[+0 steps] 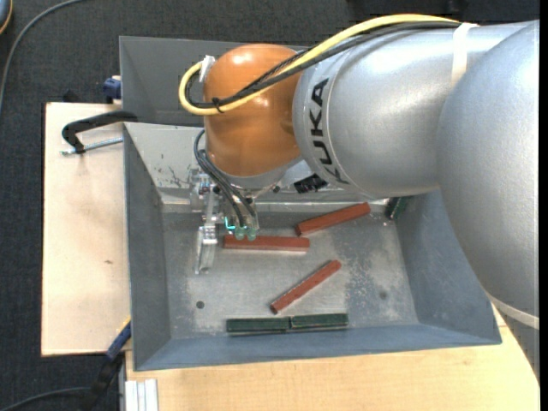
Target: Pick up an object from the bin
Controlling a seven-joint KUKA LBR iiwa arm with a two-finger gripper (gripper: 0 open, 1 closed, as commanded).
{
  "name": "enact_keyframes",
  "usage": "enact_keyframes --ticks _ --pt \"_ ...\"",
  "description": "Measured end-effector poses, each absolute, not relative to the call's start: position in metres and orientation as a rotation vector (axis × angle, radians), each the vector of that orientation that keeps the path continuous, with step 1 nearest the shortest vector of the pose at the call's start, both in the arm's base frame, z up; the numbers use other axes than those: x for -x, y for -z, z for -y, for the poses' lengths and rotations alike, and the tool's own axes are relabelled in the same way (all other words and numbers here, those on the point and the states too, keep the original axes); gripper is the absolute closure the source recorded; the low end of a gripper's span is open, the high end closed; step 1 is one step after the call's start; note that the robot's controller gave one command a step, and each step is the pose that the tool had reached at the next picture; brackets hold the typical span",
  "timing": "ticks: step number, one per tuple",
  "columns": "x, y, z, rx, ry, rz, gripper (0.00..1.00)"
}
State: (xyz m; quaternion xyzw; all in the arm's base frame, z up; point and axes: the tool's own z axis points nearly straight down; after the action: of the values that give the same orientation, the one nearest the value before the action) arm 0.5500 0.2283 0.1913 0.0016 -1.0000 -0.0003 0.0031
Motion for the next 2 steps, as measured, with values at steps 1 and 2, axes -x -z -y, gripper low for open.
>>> enact_keyframes --ticks 1,2 --pt "-0.5942 -0.0661 -0.1486 0.03 -0.003 3.137 0.0" --pt "-0.5946 -0.0711 -0.1525 0.024 0.004 3.142 1.0"
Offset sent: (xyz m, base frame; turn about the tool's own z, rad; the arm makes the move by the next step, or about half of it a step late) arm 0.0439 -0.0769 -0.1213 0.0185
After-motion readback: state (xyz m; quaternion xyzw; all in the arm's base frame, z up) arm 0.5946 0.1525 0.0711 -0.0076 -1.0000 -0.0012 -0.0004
